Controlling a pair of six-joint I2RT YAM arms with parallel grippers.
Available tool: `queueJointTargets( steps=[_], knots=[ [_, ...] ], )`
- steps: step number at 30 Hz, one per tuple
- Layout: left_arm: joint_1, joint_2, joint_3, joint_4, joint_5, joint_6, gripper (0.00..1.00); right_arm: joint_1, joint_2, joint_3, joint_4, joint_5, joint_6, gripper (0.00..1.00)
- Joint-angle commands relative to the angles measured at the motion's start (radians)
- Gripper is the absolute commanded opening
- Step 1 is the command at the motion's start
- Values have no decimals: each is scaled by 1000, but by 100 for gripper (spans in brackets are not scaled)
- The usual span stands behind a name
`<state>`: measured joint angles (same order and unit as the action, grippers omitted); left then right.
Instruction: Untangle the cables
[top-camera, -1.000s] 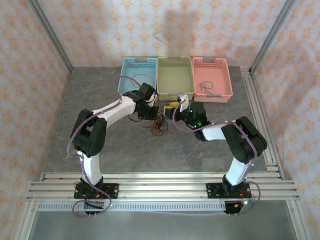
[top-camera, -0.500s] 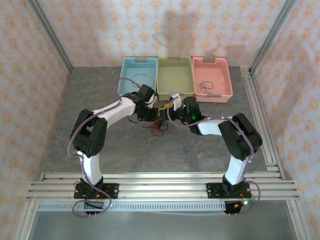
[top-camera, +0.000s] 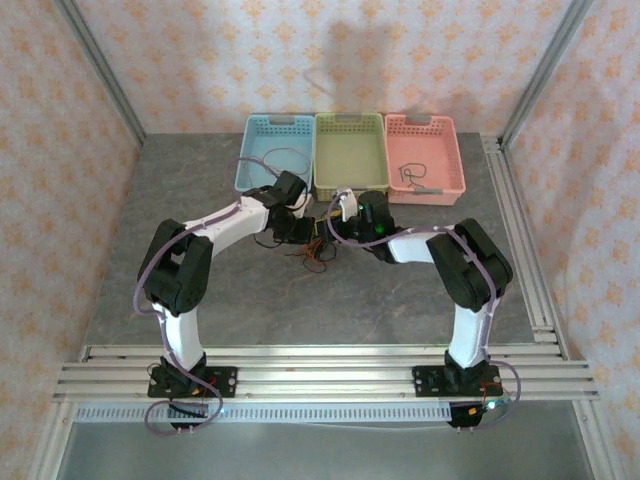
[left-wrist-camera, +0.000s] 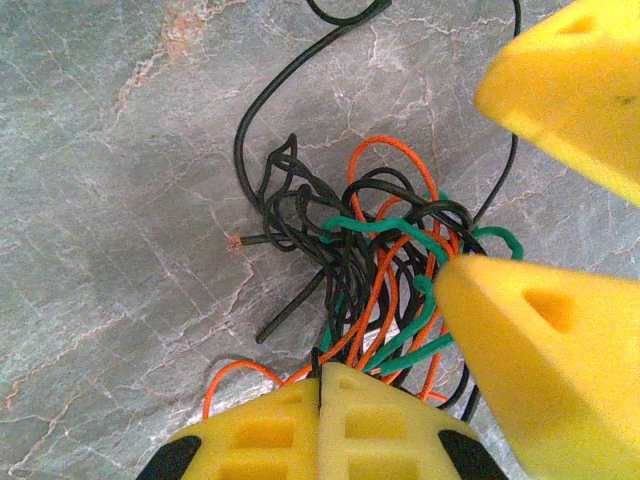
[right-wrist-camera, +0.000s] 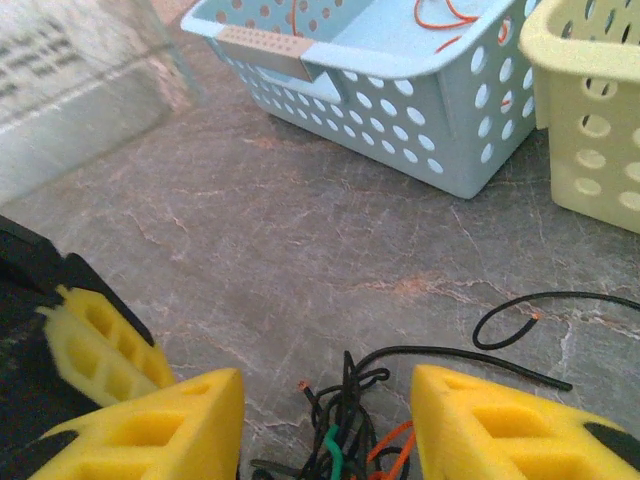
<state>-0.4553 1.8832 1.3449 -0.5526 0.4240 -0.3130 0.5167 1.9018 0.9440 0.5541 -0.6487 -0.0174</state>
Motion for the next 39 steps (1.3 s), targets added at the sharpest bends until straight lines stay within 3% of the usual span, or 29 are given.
queueJointTargets(
  steps=[1, 10, 16, 20, 27, 31, 35, 39],
  knots=[
    [10, -40, -18, 18, 15, 18, 0, 9, 14, 35, -23, 11, -19, 40],
    [12, -47, -27, 27, 14, 11, 0, 14, -6, 22, -23, 46, -44, 0],
    [40, -122, -100, 73, 58, -24, 0, 1, -106, -76, 91, 204, -23, 0],
    [66, -234, -183, 76, -30, -48, 0, -54, -157, -162, 241, 285, 89, 0],
    [97, -400, -296, 95, -116, -87, 0, -151, -165, -237, 412, 302, 273, 0],
    [82, -364, -278, 147, 67, -77, 0, -153, -139, -218, 427, 226, 296, 0],
    [6, -249, -137, 107, 33, -49, 35, -154, -119, -208, 437, 195, 304, 0],
    [-17, -89, 34, 86, 59, -39, 47, -154, -108, -202, 428, 183, 305, 0]
  ],
)
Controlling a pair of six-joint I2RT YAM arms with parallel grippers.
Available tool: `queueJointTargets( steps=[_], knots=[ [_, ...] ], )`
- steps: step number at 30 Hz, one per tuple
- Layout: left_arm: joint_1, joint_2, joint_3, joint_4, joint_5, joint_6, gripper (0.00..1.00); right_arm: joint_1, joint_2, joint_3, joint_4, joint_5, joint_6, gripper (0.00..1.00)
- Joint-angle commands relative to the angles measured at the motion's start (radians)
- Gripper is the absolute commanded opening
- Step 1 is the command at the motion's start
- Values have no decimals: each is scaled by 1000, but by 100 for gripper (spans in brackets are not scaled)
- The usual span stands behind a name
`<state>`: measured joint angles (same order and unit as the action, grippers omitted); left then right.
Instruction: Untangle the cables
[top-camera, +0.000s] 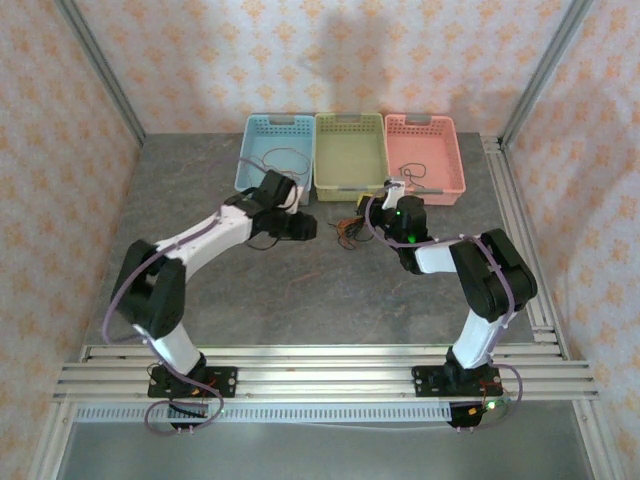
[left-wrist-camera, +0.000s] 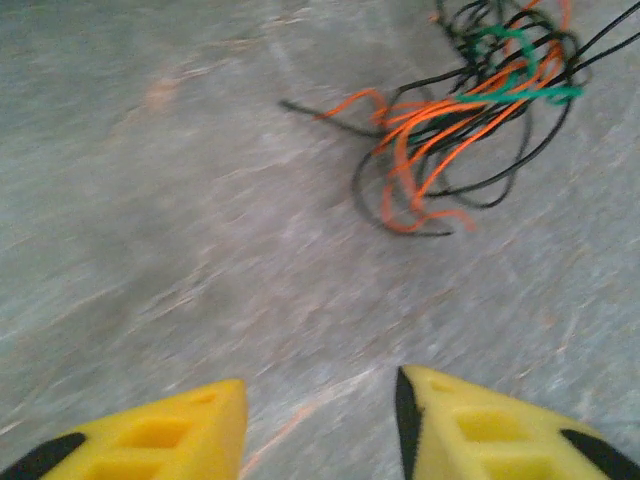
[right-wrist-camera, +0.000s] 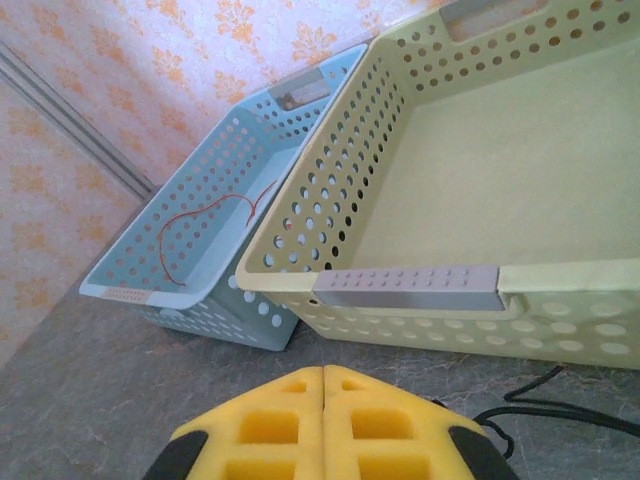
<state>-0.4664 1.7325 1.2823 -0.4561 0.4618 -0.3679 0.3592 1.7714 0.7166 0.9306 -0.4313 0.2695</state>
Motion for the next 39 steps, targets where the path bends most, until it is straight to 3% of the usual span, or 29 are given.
queueJointTargets(
  steps=[1, 8, 11, 35, 39],
  knots=[
    [-8, 101, 143, -24, 22, 22, 49, 4, 24, 27, 48, -34, 19, 0],
    [-13, 323, 385, -113, 146, 79, 49, 4, 28, 32, 40, -40, 17, 0],
    [-18, 391, 455, -180, 122, 102, 45, 4, 28, 33, 40, -41, 16, 0],
    [-20, 501, 503, -113, 150, 70, 27, 4, 27, 31, 39, -46, 13, 0],
    [-21, 501, 503, -107, 143, 67, 19, 4, 26, 31, 37, -48, 13, 0]
  ],
)
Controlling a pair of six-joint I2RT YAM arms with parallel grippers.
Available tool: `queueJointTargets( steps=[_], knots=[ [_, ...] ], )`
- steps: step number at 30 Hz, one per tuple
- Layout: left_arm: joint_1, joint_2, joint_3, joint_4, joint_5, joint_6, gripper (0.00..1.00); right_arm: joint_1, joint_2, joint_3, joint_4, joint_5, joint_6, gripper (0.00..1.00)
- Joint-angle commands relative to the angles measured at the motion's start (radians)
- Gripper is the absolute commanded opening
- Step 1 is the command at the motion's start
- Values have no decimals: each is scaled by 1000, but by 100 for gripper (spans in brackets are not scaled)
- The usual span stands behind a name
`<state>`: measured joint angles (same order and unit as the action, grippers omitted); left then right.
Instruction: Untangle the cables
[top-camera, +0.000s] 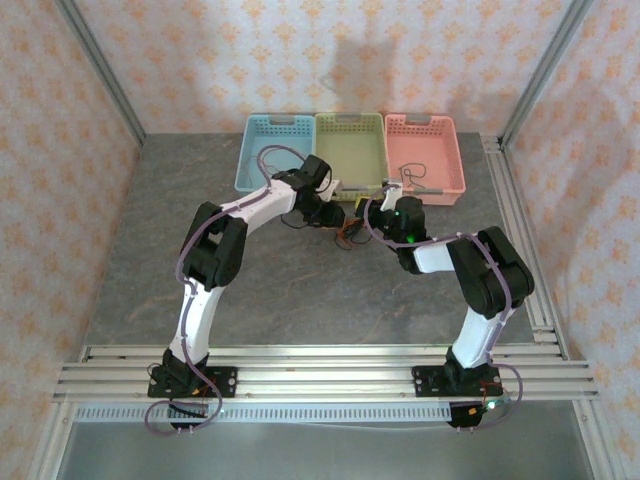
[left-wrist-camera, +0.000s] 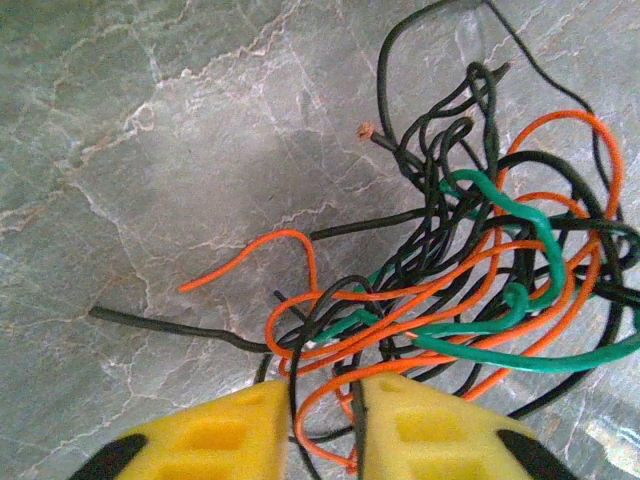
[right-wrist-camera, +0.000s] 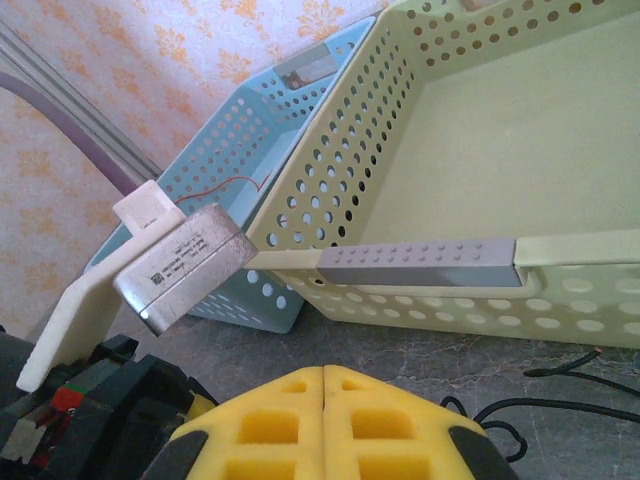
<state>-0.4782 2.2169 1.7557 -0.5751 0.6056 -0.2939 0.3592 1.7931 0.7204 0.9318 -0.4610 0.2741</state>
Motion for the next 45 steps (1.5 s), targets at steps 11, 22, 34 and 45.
queueJointTargets(
  steps=[11, 22, 34, 45],
  knots=[
    [-10, -18, 0, 13, -57, -2, 0, 4, 2, 25, 36, -15, 7, 0],
    [5, -299, -324, 150, -309, -83, 0, 3, -66, -9, -57, 204, -57, 0],
    [145, -907, -862, 257, -472, -234, 0, -17, -117, -29, -170, 461, -52, 0],
    [266, -1346, -920, 28, -695, -234, 0, -43, -129, -26, -255, 580, -6, 0]
  ],
)
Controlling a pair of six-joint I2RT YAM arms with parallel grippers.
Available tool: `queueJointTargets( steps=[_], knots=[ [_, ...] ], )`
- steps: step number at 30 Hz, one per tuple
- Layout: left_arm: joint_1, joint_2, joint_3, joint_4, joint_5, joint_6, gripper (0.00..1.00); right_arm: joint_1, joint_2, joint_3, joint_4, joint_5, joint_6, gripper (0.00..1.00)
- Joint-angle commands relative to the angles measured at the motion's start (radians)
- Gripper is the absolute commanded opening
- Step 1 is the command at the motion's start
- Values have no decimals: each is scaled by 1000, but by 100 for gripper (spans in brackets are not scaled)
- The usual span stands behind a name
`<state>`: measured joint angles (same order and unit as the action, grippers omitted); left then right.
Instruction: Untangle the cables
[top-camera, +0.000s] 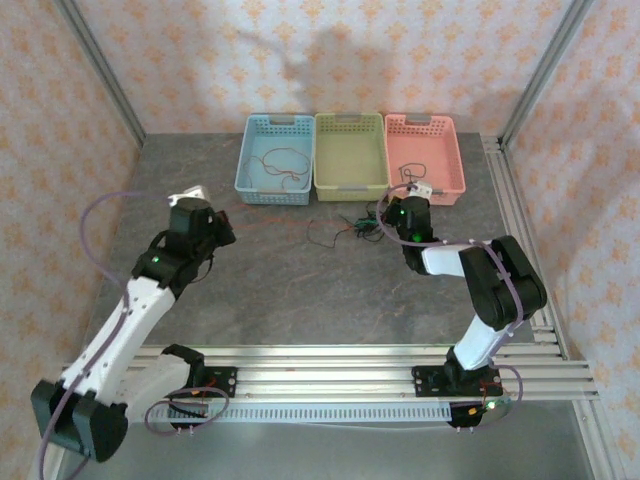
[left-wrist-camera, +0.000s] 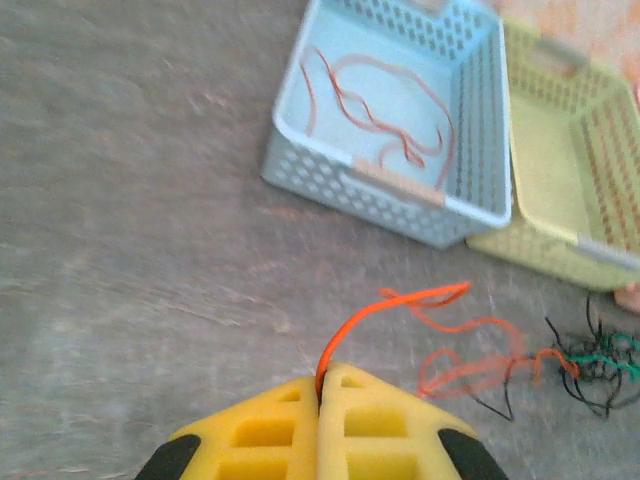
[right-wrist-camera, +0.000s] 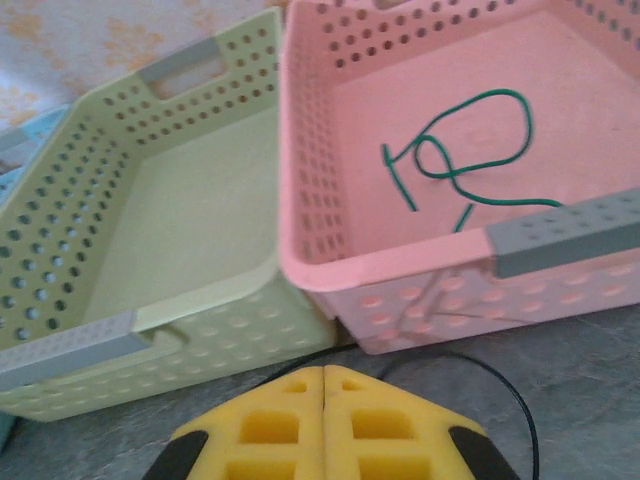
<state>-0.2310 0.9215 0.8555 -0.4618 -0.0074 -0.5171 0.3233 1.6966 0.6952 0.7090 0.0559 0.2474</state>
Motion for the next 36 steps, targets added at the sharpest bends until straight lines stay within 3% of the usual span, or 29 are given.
queueJointTargets(
  steps=[1, 8, 20, 25, 28, 36],
  knots=[
    [23, -64, -22, -82, -62, -11, 0, -9, -33, -2, -26, 53, 24, 0],
    [23, -58, -8, -78, 36, -11, 0, -11, -27, -7, -3, 20, 24, 0],
    [36, -194, 298, -362, -361, 62, 0, -12, -51, -6, -74, 165, 30, 0],
    [37, -208, 419, -421, -451, 93, 0, -11, -51, 2, -93, 185, 33, 0],
    [36, -199, 434, -373, -353, 102, 0, -11, -45, 0, -73, 157, 36, 0],
    [37, 32, 571, -290, 3, 116, 0, -11, -35, 0, -58, 117, 36, 0]
  ],
)
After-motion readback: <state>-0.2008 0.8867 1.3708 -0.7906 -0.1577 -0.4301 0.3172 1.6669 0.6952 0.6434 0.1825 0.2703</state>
